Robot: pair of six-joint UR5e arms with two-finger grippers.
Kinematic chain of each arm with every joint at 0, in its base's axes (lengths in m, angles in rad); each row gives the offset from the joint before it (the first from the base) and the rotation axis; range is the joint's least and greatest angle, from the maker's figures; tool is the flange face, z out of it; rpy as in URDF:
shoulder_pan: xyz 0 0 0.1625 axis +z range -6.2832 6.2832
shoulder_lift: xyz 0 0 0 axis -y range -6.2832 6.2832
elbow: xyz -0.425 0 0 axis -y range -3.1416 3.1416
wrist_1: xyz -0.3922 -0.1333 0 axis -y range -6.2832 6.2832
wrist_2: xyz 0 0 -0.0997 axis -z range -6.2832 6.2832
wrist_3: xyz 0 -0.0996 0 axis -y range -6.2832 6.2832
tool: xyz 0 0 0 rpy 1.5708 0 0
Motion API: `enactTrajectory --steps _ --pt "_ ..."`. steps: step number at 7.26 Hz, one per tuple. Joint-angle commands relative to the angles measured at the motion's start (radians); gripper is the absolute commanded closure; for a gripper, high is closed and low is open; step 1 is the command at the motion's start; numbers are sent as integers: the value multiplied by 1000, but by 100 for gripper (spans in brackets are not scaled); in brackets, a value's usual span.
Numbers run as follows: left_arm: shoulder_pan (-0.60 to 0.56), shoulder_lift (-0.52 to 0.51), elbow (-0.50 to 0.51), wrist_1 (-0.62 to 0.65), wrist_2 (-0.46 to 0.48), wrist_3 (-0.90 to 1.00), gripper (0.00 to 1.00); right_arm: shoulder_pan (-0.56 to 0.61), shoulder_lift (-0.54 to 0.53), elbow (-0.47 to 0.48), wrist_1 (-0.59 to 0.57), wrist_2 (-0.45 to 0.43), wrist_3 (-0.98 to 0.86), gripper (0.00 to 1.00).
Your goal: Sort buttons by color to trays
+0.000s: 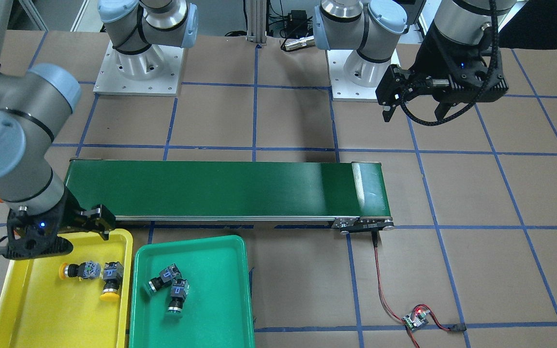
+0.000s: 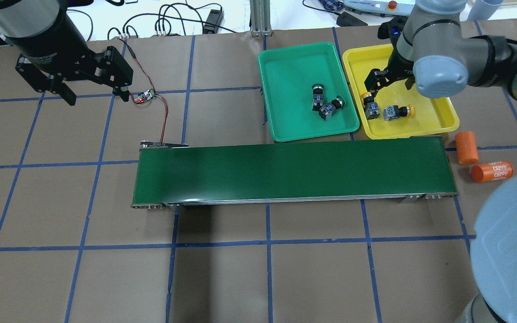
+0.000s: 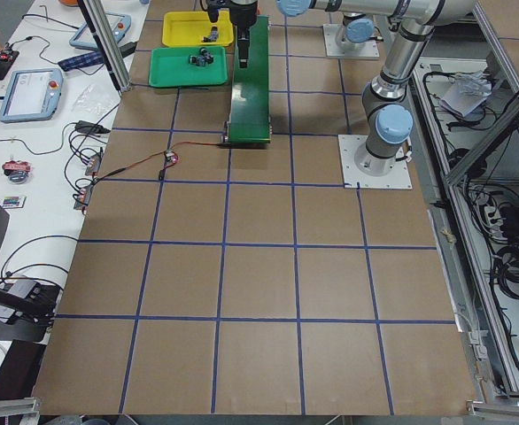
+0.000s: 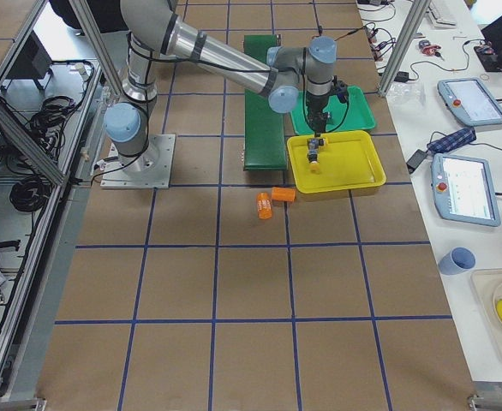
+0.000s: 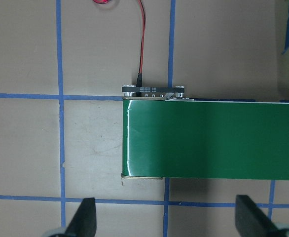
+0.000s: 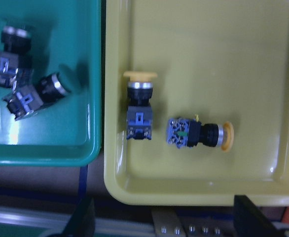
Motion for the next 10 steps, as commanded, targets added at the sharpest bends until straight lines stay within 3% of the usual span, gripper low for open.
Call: enactTrajectory --steps 1,2,5,8,10 --pt "0 -2 1 0 0 -1 0 5 -229 8 307 -5 39 0" --pt "0 -2 1 2 0 -1 0 5 -307 9 383 1 41 0" --pt "0 -1 -9 0 0 0 0 17 -369 11 460 6 42 0" --pt "0 1 -12 -12 3 2 0 103 -382 74 448 15 124 0" --pt "0 -5 14 -77 5 -6 0 91 -392 67 446 42 122 0"
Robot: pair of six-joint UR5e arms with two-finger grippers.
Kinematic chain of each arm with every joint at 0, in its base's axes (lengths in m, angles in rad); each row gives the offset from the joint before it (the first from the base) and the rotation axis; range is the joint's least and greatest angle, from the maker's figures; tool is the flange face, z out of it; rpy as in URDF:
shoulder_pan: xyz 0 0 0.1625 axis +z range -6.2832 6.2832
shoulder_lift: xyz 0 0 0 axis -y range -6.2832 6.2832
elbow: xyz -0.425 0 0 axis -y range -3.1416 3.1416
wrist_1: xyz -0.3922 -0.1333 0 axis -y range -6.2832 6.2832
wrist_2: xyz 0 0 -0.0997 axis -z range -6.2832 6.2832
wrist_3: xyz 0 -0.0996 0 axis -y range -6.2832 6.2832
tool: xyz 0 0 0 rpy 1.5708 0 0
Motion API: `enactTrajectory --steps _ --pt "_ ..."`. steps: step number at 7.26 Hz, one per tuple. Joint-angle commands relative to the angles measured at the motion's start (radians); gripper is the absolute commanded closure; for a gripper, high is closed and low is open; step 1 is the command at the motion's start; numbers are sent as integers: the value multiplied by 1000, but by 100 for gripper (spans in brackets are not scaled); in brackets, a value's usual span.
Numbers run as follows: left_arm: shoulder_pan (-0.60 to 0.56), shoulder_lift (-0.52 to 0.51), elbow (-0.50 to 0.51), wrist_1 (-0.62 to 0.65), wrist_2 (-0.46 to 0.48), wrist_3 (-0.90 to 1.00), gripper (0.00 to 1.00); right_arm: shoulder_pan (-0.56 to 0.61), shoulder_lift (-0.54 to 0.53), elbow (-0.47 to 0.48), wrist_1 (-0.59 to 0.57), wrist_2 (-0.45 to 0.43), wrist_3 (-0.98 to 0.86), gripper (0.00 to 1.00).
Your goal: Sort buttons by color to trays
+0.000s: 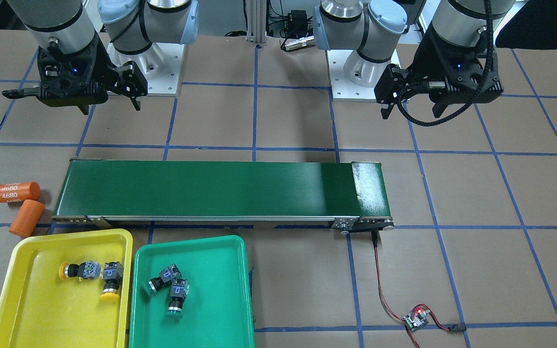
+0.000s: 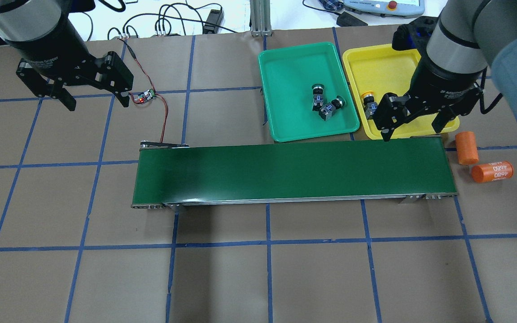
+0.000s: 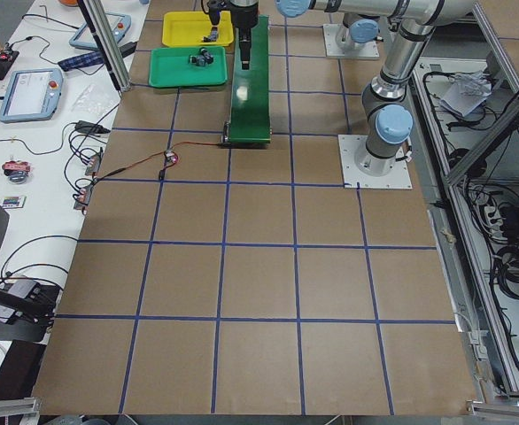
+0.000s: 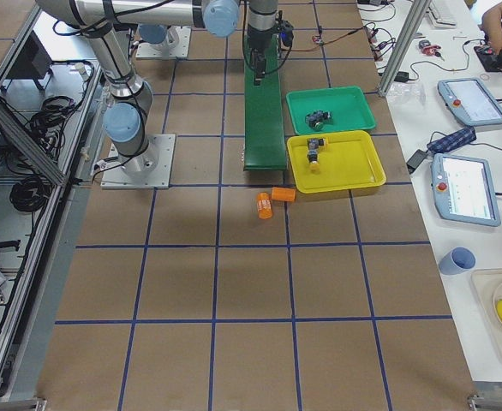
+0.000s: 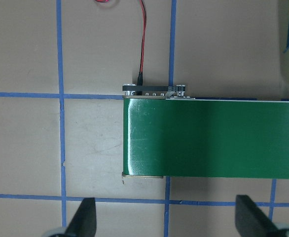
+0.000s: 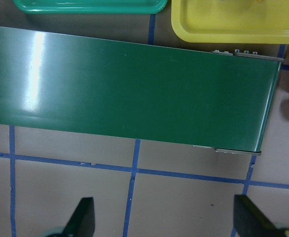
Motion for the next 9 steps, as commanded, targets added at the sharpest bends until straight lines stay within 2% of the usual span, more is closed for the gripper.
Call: enactTrajectory --steps 1,3,9 --pt "0 -3 11 -31 1 -3 0 -4 -18 0 -4 25 21 0" --pt "-2 34 8 -66 1 -2 0 -6 -26 0 -6 25 48 0" --pt "-2 18 -12 -65 9 4 0 -1 -28 3 -4 19 50 0"
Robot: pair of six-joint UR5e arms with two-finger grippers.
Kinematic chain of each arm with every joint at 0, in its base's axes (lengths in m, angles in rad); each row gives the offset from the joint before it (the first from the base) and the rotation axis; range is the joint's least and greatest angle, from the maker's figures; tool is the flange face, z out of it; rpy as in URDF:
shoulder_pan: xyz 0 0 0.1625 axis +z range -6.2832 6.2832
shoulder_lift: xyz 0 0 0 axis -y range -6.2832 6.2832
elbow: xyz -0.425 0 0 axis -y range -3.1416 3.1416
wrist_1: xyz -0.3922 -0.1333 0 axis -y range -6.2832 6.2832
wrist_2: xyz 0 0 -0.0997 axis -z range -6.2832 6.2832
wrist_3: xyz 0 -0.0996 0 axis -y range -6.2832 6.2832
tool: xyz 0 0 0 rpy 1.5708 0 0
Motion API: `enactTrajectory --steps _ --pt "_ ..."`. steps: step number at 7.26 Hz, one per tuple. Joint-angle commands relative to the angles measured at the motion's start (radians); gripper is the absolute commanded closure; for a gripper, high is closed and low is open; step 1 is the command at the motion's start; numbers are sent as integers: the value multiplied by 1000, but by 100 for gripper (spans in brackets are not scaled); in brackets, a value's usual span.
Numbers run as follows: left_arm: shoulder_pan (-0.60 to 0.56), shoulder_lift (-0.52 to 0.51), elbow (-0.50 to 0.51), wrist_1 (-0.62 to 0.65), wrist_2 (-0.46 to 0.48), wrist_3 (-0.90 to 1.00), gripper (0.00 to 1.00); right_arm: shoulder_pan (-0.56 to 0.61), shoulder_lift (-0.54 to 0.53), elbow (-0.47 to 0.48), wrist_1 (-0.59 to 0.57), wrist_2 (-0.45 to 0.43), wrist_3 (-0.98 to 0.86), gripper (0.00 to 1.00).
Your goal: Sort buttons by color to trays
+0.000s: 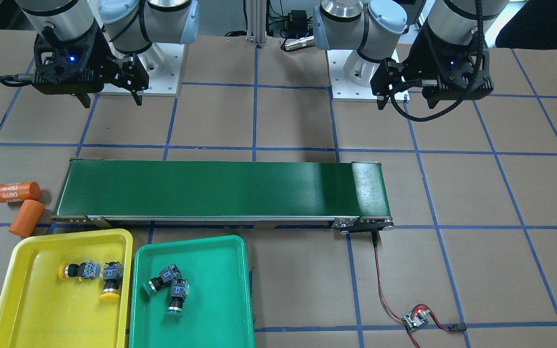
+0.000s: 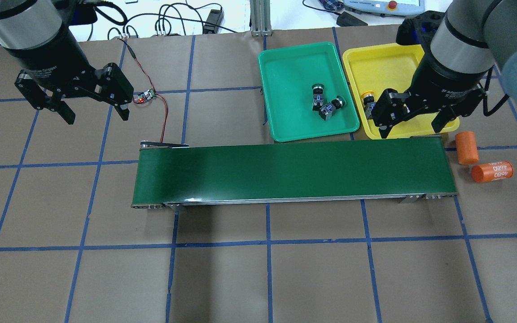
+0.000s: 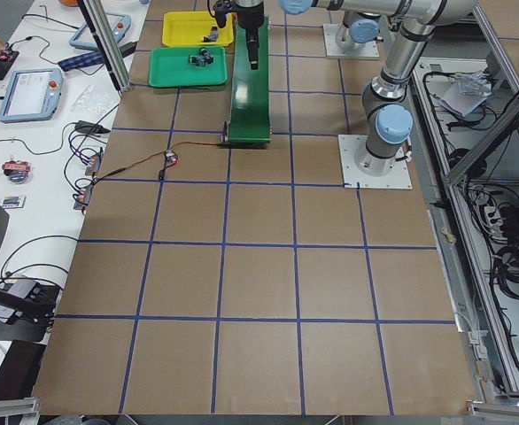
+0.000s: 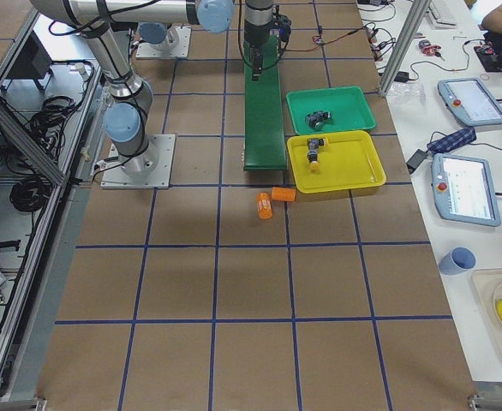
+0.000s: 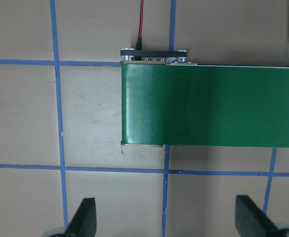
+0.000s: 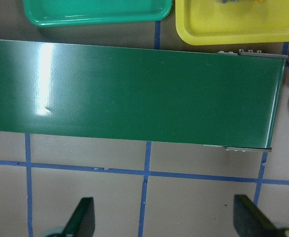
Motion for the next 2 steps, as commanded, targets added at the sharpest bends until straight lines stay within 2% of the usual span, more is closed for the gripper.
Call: enactTrajectory --steps 1,2 --pt "-2 -13 9 0 12 2 0 2 0 0 0 -1 5 0" --pt "-5 -19 13 7 73 -6 0 2 0 0 0 -1 5 0"
